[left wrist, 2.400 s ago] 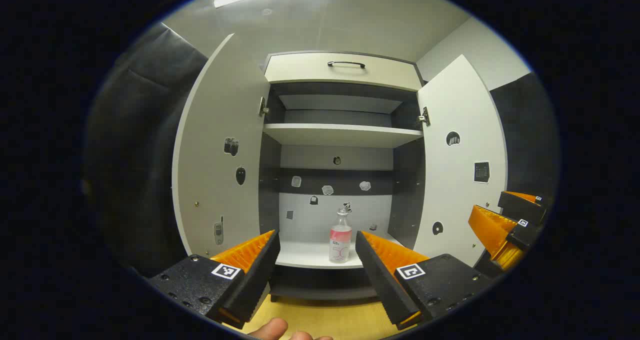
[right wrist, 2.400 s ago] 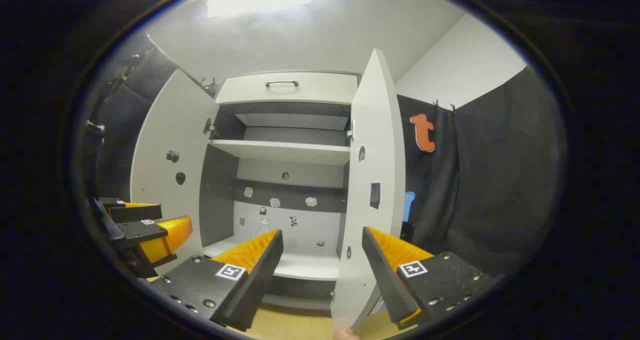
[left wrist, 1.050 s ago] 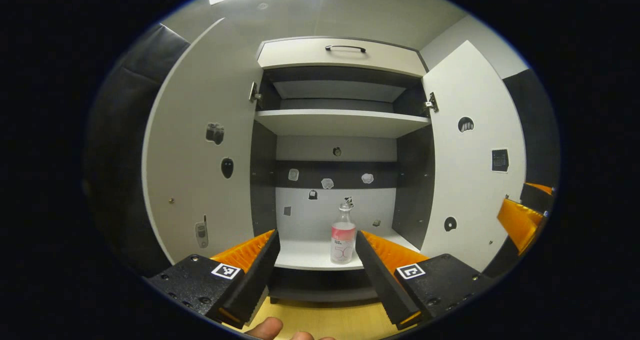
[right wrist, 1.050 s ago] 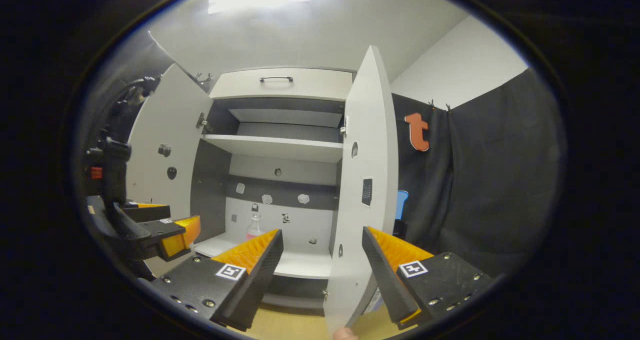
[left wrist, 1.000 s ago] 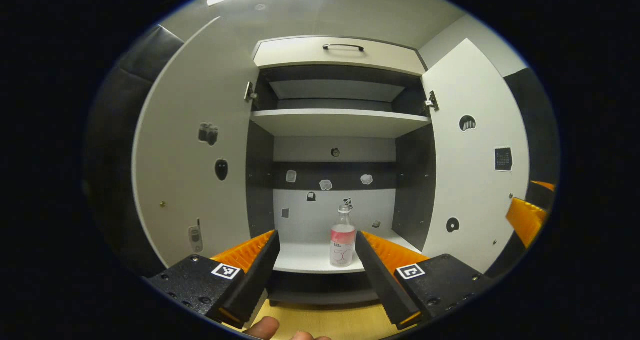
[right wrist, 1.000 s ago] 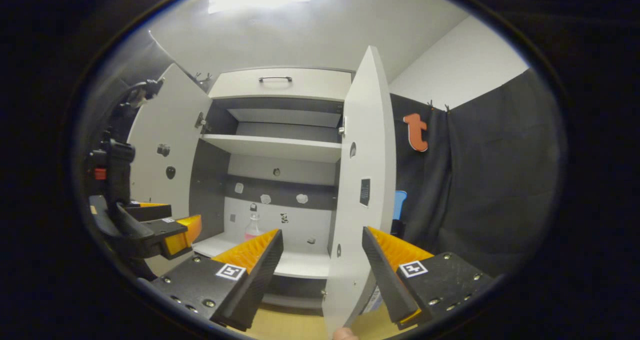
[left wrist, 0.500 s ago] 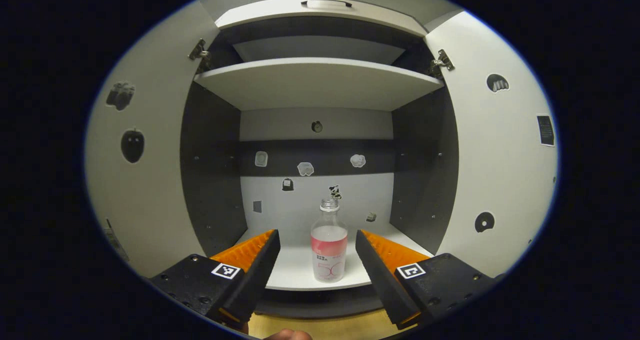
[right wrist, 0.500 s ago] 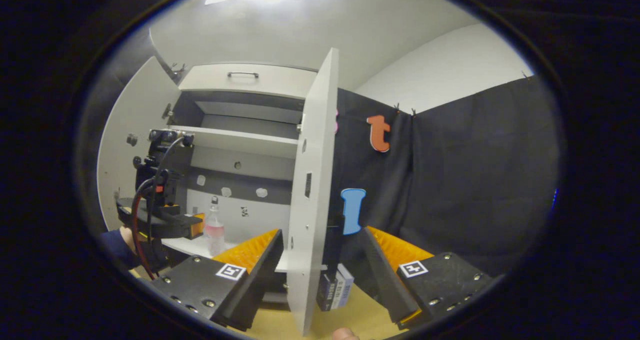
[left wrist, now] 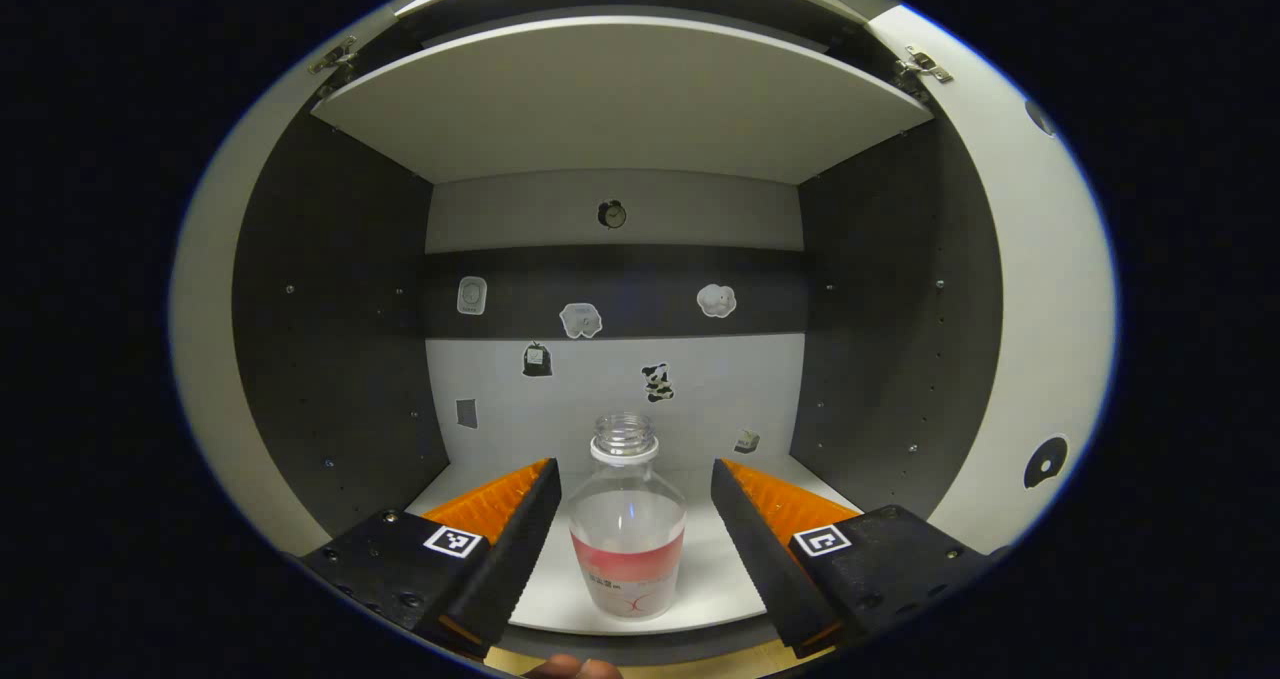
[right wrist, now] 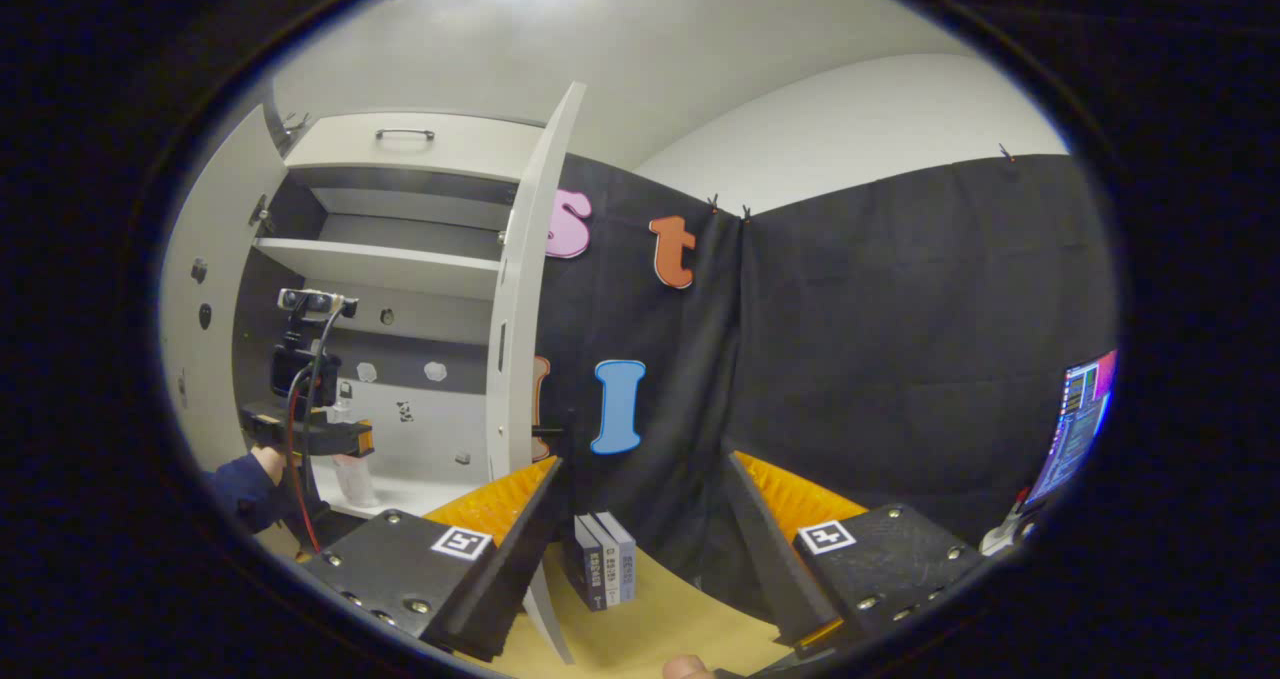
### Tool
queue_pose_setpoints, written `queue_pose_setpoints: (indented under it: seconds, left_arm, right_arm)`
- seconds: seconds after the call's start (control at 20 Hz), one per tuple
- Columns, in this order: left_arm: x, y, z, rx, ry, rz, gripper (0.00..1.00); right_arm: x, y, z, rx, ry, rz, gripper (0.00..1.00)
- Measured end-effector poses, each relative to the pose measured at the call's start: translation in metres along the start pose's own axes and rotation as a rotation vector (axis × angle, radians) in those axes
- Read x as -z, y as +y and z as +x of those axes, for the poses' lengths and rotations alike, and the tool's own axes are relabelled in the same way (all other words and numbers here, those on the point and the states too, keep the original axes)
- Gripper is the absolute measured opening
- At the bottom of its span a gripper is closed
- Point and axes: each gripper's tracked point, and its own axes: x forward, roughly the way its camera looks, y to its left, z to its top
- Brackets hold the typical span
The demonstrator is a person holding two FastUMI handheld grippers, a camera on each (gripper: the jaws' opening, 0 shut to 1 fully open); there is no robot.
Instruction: Grasp the bottle in the cabinet with the left hand and place it on the coaster, then close the right door with the right hand and the left door with the left hand.
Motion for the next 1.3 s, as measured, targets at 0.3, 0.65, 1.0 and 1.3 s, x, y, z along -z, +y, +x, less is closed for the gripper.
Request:
queue_pose_setpoints:
  seconds: [0.3,0.65,1.0,1.3]
  left_arm:
    - [0.014,-0.001,0.019,-0.001,0.056,-0.082,0.98]
    - [0.009,-0.009,0.001,0.055,0.054,-0.104,0.8]
    - [0.0,-0.018,-0.061,0.14,0.029,-0.111,0.79]
    - [0.026,-0.014,-0.124,0.19,0.042,-0.095,0.79]
  right_arm:
    - [0.002,0.005,0.003,-0.014,0.002,-0.016,0.96]
    - [-0.001,0.006,0.008,-0.048,-0.01,0.009,0.93]
    - [-0.005,0.009,0.001,-0.109,-0.023,0.034,0.94]
    - [-0.01,0.016,-0.007,-0.184,-0.031,0.043,0.96]
